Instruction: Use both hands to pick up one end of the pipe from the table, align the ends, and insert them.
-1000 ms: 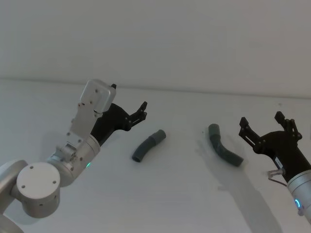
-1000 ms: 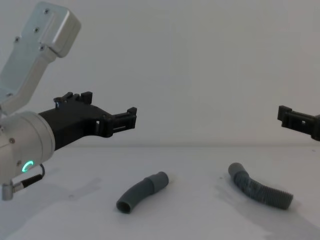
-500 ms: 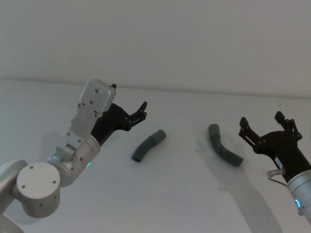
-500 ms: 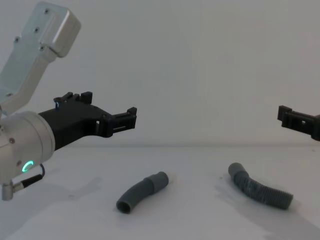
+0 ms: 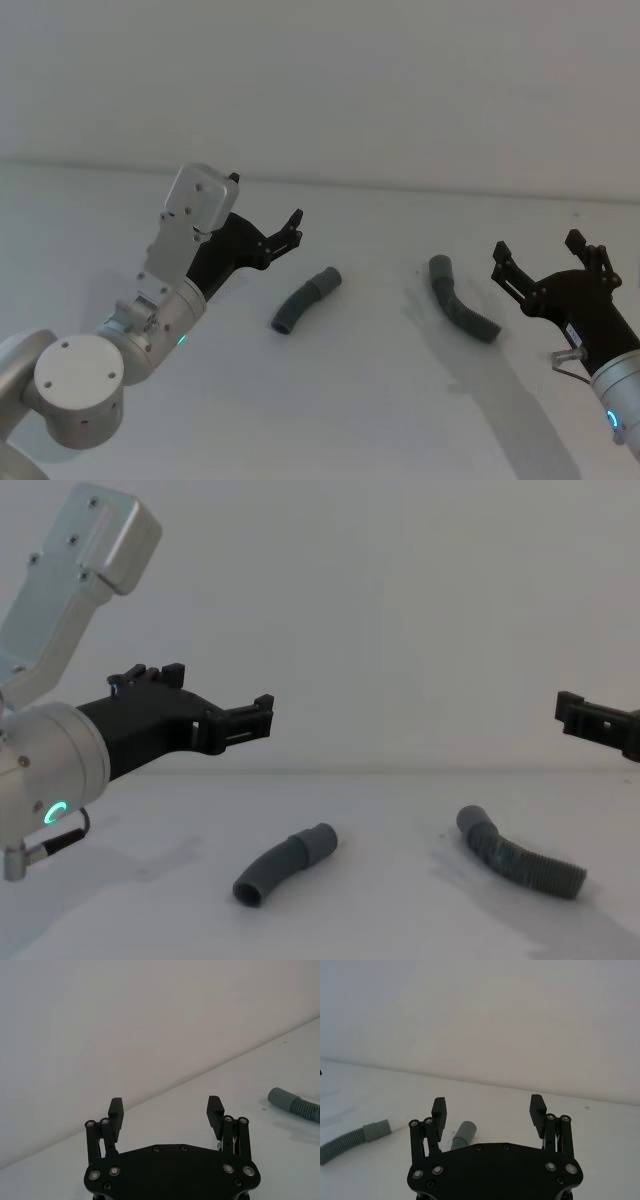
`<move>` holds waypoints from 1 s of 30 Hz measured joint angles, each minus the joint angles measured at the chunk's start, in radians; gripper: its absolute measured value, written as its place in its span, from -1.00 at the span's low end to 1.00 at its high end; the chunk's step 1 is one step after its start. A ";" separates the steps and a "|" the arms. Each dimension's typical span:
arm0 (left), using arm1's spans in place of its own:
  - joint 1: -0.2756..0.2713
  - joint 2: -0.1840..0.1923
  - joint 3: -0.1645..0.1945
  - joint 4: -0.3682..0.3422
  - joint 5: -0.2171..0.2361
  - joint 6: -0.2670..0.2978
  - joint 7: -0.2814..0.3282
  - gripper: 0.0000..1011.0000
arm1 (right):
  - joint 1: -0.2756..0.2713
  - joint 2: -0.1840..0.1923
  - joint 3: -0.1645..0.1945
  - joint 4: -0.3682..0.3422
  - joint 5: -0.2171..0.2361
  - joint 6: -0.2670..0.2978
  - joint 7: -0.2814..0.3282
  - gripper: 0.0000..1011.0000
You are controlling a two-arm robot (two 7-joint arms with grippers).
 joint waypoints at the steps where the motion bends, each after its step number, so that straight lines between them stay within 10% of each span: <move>1: 0.000 0.000 0.000 0.000 0.000 0.000 0.000 0.98 | 0.000 0.000 0.000 0.000 0.000 0.000 0.000 0.98; 30: -0.006 0.000 -0.001 0.006 -0.001 0.000 -0.009 0.98 | 0.002 -0.001 0.000 -0.004 -0.003 0.008 -0.002 0.98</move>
